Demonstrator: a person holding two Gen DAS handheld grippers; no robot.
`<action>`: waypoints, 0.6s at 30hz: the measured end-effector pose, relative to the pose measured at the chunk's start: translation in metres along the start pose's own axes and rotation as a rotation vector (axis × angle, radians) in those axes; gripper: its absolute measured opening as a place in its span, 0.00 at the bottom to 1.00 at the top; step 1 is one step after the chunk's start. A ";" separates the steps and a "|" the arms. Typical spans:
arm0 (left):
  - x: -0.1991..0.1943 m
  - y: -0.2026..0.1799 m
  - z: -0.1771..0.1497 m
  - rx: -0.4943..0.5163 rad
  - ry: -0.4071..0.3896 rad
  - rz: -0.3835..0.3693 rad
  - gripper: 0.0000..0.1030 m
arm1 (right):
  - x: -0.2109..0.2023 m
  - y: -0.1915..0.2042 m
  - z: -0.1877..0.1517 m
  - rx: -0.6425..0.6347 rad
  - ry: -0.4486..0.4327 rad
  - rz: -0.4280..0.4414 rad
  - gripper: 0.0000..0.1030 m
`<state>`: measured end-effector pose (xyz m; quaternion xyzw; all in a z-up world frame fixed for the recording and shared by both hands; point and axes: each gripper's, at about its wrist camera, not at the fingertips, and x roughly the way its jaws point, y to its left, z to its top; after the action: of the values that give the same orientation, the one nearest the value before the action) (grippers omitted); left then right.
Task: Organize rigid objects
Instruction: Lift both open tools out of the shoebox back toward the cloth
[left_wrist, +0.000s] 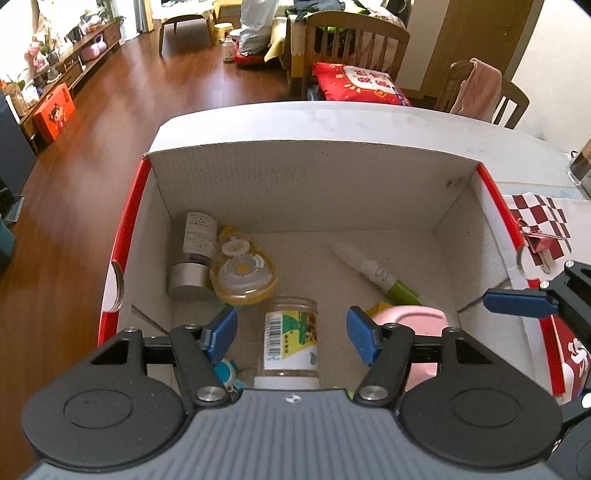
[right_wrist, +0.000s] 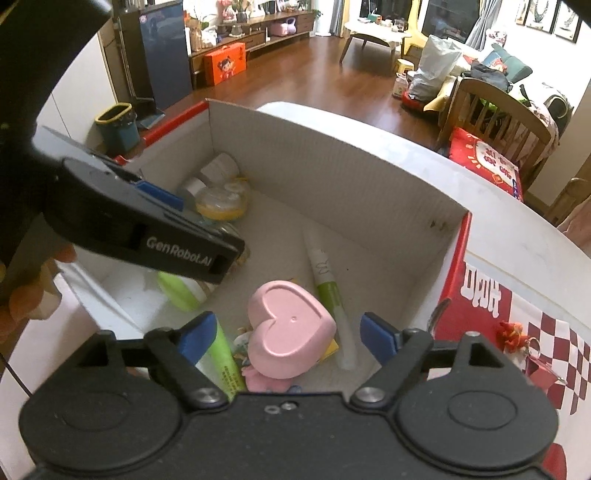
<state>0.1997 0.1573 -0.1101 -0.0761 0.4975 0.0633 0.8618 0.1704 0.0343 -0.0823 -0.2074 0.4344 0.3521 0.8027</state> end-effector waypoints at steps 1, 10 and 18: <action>-0.003 -0.001 -0.001 0.001 -0.005 -0.003 0.64 | -0.003 0.000 0.000 0.002 -0.006 0.003 0.84; -0.033 -0.009 -0.012 0.001 -0.061 -0.010 0.64 | -0.032 -0.008 -0.008 -0.001 -0.057 0.035 0.88; -0.063 -0.027 -0.023 0.009 -0.125 -0.025 0.68 | -0.073 -0.016 -0.030 -0.015 -0.138 0.064 0.98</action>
<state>0.1540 0.1245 -0.0648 -0.0745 0.4419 0.0548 0.8923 0.1387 -0.0236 -0.0365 -0.1743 0.3818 0.3943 0.8175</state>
